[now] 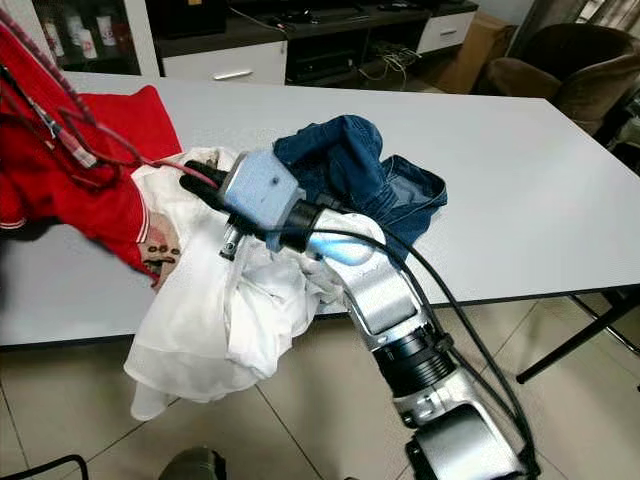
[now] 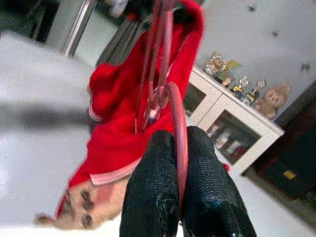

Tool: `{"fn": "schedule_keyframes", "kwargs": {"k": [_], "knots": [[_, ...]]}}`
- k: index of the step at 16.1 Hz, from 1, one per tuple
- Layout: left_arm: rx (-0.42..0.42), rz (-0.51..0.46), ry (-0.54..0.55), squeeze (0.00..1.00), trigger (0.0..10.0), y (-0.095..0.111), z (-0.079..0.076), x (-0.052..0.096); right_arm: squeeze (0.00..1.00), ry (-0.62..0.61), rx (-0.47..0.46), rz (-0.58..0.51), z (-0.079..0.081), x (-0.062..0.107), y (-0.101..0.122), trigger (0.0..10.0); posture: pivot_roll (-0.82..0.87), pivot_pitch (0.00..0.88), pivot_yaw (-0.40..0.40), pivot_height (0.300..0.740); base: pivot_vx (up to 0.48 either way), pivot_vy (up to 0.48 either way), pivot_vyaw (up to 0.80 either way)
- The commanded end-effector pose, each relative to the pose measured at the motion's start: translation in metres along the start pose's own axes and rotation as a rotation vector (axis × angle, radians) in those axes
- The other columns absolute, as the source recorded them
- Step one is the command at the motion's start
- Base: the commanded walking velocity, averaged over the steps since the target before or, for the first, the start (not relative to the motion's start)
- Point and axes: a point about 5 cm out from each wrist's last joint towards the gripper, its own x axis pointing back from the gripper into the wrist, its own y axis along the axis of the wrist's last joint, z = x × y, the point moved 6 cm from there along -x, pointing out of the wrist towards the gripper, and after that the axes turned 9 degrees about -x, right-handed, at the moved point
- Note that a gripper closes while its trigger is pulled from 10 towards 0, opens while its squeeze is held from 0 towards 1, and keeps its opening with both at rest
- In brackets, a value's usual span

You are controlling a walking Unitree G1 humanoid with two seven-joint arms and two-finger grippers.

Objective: Hang hanger

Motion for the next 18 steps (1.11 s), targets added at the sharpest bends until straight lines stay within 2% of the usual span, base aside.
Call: {"fn": "schedule_keyframes", "kwargs": {"k": [1,5,7,9,10,11,12,15,16,18], "knots": [[-0.017,-0.054,0.025,0.0,0.0,0.02,0.012,0.0,0.0,0.002,0.114,0.047,-0.004,0.003,-0.005,10.0,0.18,0.0,-0.078,0.74,0.0,0.0,0.0],[0.006,-0.087,0.029,0.0,0.0,0.035,0.02,-0.001,0.0,0.0,0.411,0.164,-0.01,0.006,-0.023,10.0,0.17,0.0,-0.074,0.74,0.0,0.0,0.0],[0.002,-0.092,0.019,0.0,0.0,0.038,0.018,-0.002,0.0,-0.034,0.475,0.19,-0.017,0.005,-0.027,10.0,0.17,0.0,-0.074,0.74,0.0,0.0,0.0],[-0.008,-0.1,-0.007,0.0,0.0,0.043,0.014,-0.002,0.0,-0.104,0.559,0.234,-0.033,0.006,-0.031,10.0,0.18,0.0,-0.072,0.74,0.0,0.0,0.0],[-0.041,-0.085,-0.032,0.0,0.0,0.041,0.011,-0.001,0.0,-0.192,0.49,0.204,-0.049,0.006,-0.023,10.0,0.18,0.0,-0.071,0.74,0.0,0.0,0.0],[-0.053,-0.074,-0.04,0.0,0.0,0.037,0.01,-0.001,0.0,-0.213,0.428,0.174,-0.051,0.005,-0.017,10.0,0.18,0.0,-0.07,0.74,0.0,0.0,0.0],[-0.058,-0.053,-0.05,0.0,0.0,0.031,0.007,0.0,0.0,-0.222,0.31,0.101,-0.051,0.001,-0.006,10.0,0.18,0.0,-0.071,0.74,0.0,0.0,0.0],[-0.039,-0.023,-0.065,0.0,0.2,0.016,-0.005,0.0,0.0,-0.185,0.113,-0.056,-0.038,-0.007,0.022,10.0,0.18,0.0,-0.076,0.74,0.0,0.0,0.0],[-0.031,-0.022,-0.068,0.0,0.3,0.016,-0.008,0.0,0.0,-0.193,0.069,-0.079,-0.04,-0.008,0.026,10.0,0.18,0.0,-0.076,0.74,0.0,0.0,0.0],[-0.02,-0.029,-0.071,0.0,0.6,0.017,-0.011,-0.001,0.0,-0.223,0.047,-0.093,-0.048,-0.006,0.031,10.0,0.18,0.0,-0.078,0.74,0.0,0.0,0.0]]}}
